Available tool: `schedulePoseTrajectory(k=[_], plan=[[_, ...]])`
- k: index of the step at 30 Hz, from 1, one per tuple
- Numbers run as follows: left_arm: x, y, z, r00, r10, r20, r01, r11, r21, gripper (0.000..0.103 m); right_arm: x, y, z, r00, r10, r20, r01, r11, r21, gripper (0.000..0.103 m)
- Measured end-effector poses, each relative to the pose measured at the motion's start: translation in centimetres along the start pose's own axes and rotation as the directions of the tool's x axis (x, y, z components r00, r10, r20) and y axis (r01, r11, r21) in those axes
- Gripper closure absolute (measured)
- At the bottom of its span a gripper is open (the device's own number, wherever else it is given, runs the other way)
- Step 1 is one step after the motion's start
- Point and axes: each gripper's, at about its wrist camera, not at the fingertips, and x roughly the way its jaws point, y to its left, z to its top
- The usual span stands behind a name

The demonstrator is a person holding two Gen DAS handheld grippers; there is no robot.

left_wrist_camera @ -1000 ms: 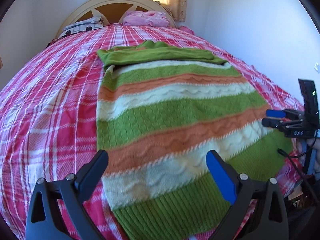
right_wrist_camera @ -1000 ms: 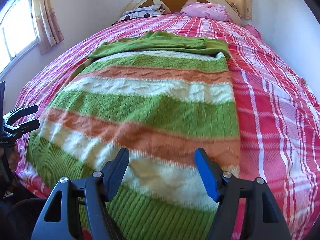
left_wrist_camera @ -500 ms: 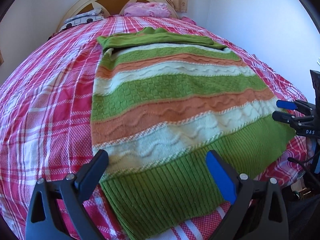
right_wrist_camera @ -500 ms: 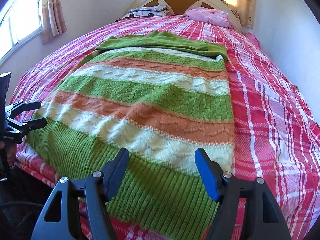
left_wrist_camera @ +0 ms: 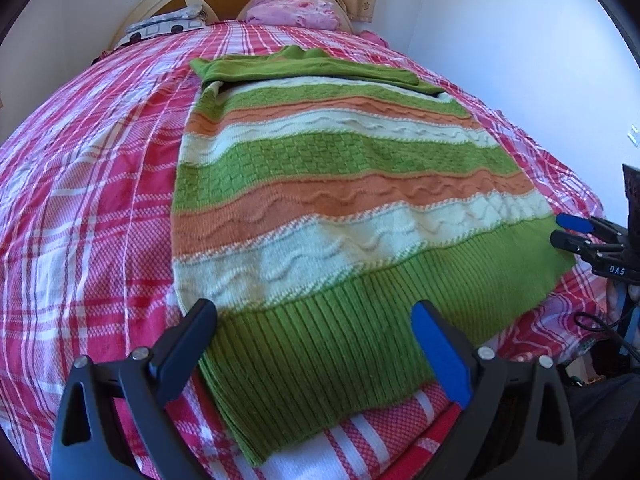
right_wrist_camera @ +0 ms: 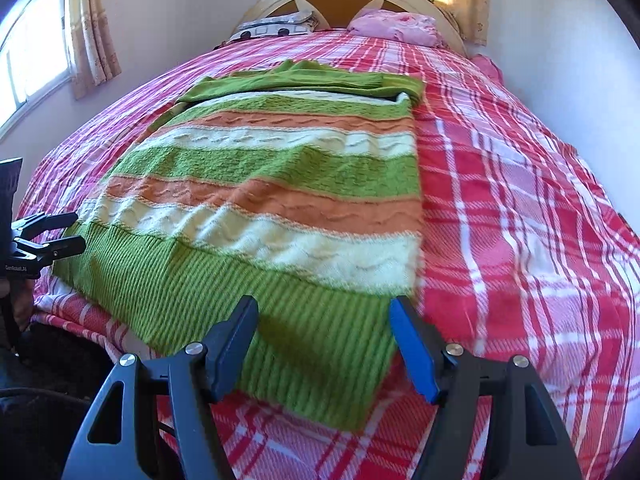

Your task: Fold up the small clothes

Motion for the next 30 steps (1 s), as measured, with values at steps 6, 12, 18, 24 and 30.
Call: schedulePoseTrajectory(k=[6, 12, 18, 24, 30], plan=[[-0.7, 0.4, -0.3, 0.999, -0.043, 0.007, 0.043, 0.999, -0.031, 0.017, -1.0, -1.7, -1.3, 1.0, -0.015, 0.004, 0.014, 0.999, 0.047, 0.034], [-1.1, 0.2, -0.7, 0.998, -0.065, -0.002, 0.065, 0.997, -0.041, 0.02, -1.5, -2.6, -2.1, 0.999, 0.022, 0.024, -0.025, 0.996, 0.091, 0.034], [-1.3, 0.9, -1.0, 0.999, -0.04, -0.001, 0.04, 0.998, -0.053, 0.036, -1.2, -1.5, -2.1, 0.997, 0.069, 0.036, -0.072, 0.995, 0.076, 0.034], [-1.9, 2.1, -1.4, 1.0, 0.004, 0.005, -0.003, 0.995, -0.099, 0.049, -1.3, -1.3, -2.2, 0.995, 0.097, 0.033, -0.099, 0.992, 0.074, 0.036], [-2.4, 2.7, -1.8, 1.0, 0.026, 0.003, -0.025, 0.992, -0.121, 0.049, -1.3, -1.0, -2.3, 0.995, 0.098, 0.034, -0.1, 0.993, 0.068, 0.037]])
